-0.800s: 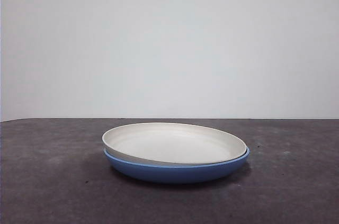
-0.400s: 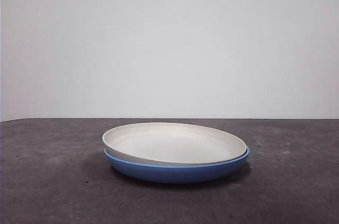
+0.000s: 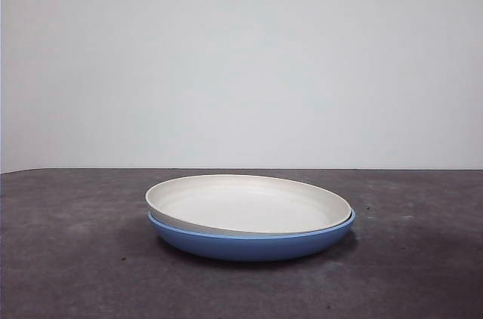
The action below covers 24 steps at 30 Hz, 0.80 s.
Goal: Pick up the white plate, put it on the blue plate, put it on desk
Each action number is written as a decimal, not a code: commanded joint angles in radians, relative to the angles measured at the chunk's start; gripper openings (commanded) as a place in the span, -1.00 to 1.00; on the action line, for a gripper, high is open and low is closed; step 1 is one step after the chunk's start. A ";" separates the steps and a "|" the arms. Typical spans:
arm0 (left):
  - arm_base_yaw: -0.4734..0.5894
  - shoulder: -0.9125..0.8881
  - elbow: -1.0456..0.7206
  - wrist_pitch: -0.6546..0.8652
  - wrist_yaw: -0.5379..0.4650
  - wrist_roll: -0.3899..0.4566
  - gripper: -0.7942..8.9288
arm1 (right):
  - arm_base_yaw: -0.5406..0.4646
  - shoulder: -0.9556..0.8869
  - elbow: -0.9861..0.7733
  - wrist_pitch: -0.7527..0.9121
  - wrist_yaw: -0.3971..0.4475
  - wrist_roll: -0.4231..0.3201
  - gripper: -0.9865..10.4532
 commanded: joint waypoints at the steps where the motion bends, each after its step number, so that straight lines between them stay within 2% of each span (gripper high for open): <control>1: 0.001 -0.001 -0.021 0.015 -0.003 0.013 -0.78 | -0.003 -0.003 -0.018 0.021 0.002 -0.007 -0.76; 12: 0.001 -0.001 -0.021 0.015 -0.003 0.013 -0.78 | -0.003 -0.003 -0.052 0.006 0.050 0.003 -0.76; 18: 0.001 -0.001 -0.021 0.015 -0.003 0.013 -0.78 | -0.003 -0.003 -0.052 0.004 0.154 0.050 -0.76; 24: 0.001 -0.001 -0.021 0.015 -0.003 0.013 -0.78 | -0.003 -0.003 -0.052 0.000 0.140 0.050 -0.76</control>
